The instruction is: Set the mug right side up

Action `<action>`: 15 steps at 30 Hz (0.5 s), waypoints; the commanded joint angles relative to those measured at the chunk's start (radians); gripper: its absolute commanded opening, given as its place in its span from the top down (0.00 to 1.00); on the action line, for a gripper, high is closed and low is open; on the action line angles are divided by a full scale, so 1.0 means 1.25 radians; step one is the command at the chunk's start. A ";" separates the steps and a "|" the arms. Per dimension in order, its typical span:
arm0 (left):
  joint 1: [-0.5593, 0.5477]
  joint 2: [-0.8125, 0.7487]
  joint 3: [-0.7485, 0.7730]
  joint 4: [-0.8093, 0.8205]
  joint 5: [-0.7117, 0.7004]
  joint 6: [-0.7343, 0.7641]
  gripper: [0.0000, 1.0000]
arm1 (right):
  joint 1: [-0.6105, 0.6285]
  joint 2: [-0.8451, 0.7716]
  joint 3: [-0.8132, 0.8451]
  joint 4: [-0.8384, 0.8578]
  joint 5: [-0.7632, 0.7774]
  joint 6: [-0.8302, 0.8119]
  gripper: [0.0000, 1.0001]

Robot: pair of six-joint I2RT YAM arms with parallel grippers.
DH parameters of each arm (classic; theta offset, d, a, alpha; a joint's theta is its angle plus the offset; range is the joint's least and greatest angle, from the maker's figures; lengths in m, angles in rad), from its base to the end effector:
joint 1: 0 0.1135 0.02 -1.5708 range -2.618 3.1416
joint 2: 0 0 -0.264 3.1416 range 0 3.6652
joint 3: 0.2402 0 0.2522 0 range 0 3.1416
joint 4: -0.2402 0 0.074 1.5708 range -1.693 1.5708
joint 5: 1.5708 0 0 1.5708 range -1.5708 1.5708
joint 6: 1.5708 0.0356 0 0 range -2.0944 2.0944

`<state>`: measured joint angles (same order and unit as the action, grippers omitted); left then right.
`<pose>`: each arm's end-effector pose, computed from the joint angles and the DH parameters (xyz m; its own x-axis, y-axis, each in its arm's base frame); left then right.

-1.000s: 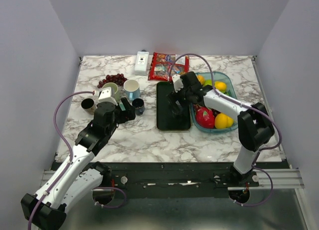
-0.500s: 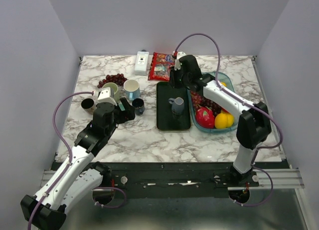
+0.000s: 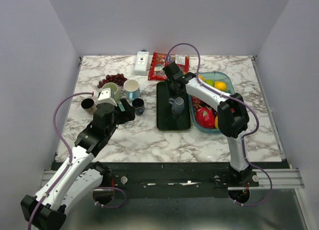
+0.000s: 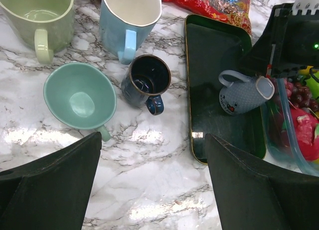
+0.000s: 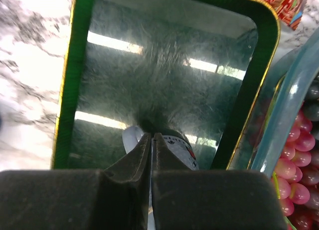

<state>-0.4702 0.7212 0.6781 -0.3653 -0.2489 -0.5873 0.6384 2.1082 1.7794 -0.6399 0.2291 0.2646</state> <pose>0.1543 -0.0686 0.2941 -0.4264 -0.3857 -0.8182 0.0016 0.9042 -0.4271 0.3806 0.2723 0.2284 -0.7636 -0.2494 -0.5956 -0.2873 0.9573 -0.0325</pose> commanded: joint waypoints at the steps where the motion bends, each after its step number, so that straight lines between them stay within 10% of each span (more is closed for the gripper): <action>1: 0.004 -0.001 -0.005 0.010 0.009 0.002 0.08 | 0.026 0.033 0.050 -0.060 0.025 -0.075 0.88; 15: 0.004 -0.001 -0.007 0.011 0.009 0.001 0.08 | 0.057 0.087 0.111 -0.183 -0.043 -0.190 0.81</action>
<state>-0.4702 0.7212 0.6781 -0.3641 -0.2489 -0.5873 0.7033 2.2013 1.9141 -0.8017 0.2001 0.0586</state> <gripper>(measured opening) 0.921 0.192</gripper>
